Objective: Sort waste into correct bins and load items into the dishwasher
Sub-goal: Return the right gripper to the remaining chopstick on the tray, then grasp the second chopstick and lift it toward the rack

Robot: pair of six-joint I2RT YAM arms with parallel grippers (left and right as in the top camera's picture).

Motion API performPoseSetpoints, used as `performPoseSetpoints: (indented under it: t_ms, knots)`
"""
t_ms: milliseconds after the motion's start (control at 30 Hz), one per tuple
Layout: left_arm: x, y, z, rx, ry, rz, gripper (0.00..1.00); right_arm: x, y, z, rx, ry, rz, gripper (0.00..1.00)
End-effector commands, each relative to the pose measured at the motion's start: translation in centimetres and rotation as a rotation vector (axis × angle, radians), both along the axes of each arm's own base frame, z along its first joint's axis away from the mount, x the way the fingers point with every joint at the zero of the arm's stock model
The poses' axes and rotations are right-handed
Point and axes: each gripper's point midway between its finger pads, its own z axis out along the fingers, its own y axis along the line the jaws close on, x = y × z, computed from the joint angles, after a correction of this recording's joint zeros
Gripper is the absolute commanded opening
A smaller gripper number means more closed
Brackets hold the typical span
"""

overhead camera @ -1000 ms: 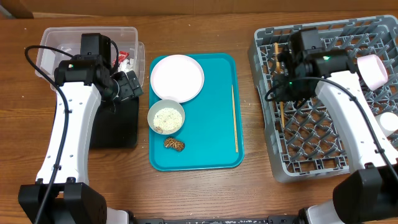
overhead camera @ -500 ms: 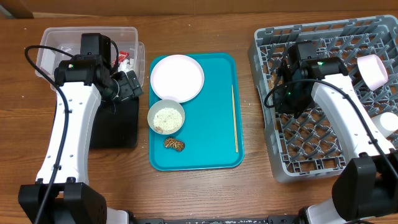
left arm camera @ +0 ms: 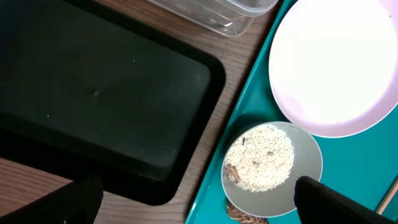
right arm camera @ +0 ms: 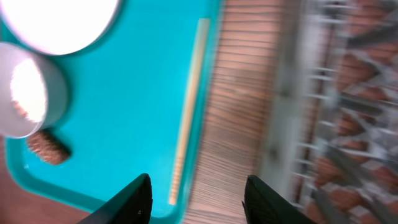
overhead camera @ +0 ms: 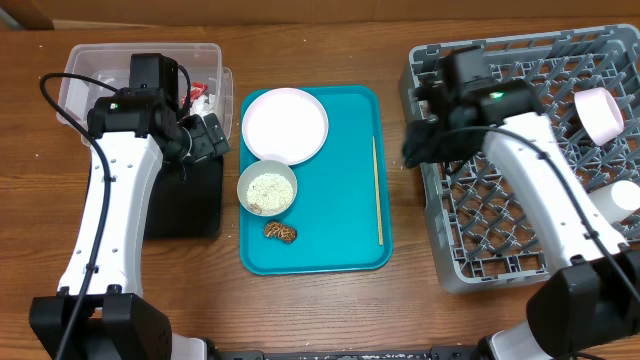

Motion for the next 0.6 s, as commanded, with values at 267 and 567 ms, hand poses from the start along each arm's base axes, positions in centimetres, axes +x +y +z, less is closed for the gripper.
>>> performPoseSetpoints:
  t_ms: [267,567]
  knots:
    - [0.0,0.1,0.9,0.009,-0.024,0.004,1.00,-2.2,5.9,-10.0,-0.099,0.208,-0.027,0.50]
    - [0.0,0.1,0.9,0.009,-0.024,0.004,1.00,-3.2,5.2,-15.3,-0.184,0.325,-0.042,0.50]
